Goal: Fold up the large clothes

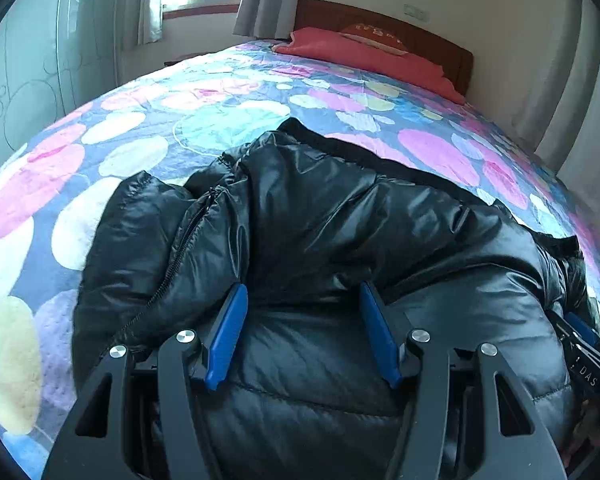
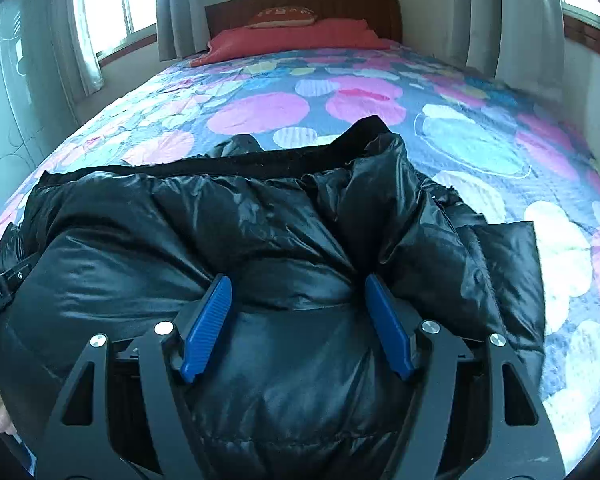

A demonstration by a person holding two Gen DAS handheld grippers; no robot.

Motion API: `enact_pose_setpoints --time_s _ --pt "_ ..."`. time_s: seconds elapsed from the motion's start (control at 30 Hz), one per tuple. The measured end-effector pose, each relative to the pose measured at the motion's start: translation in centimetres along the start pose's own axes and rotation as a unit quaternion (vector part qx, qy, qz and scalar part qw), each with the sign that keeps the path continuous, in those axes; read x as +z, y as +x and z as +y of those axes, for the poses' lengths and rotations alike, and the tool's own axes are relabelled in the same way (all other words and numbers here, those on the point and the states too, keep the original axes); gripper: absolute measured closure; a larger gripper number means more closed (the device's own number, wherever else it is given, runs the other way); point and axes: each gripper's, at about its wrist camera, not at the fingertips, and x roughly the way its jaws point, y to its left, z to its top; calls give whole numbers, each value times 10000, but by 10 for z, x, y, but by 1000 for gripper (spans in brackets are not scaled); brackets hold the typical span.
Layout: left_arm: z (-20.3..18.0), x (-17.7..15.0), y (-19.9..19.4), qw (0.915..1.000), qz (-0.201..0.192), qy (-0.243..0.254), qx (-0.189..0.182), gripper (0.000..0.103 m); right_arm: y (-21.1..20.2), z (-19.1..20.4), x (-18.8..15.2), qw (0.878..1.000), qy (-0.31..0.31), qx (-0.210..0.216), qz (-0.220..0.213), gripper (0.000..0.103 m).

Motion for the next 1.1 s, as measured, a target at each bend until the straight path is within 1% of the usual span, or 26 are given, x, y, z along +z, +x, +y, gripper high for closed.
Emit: enact_pose_setpoints --time_s 0.23,0.37,0.47,0.6,0.67,0.77,0.83,0.9,1.03,1.07,1.1 --pt "-2 -2 -1 10000 -35 59 58 45 -1 4 0 10000 -41 -46 -17 35" --pt "-2 -4 -12 9999 -86 64 134 46 -4 4 1 10000 -50 -27 16 35" --pt "5 -8 -24 9998 -139 -59 136 46 -8 4 1 10000 -59 -48 28 35" --pt "9 -10 -40 9989 -276 -58 377 46 -19 3 -1 9999 40 -102 -8 34" --pt "18 -13 -47 9987 -317 -226 334 46 -27 0 -3 9998 156 -96 -59 34" --pt "28 -15 -55 9984 -352 -350 261 46 -40 -6 -6 9994 305 -53 -122 34" --pt "32 -16 -63 9978 -422 -406 325 46 -51 -12 -9 9989 418 -26 -196 33" --pt "38 -19 -72 9966 -516 -553 312 46 -59 -21 -12 9984 526 -6 -227 30" --pt "51 -27 -88 9926 -642 -1004 235 46 -75 -41 -21 9968 729 -3 -327 29" --pt "54 -29 -93 9910 -681 -1127 248 44 -79 -44 -24 9964 777 21 -344 27" --pt "60 -32 -100 9874 -730 -1341 404 40 -82 -48 -26 9960 820 2 -360 26"
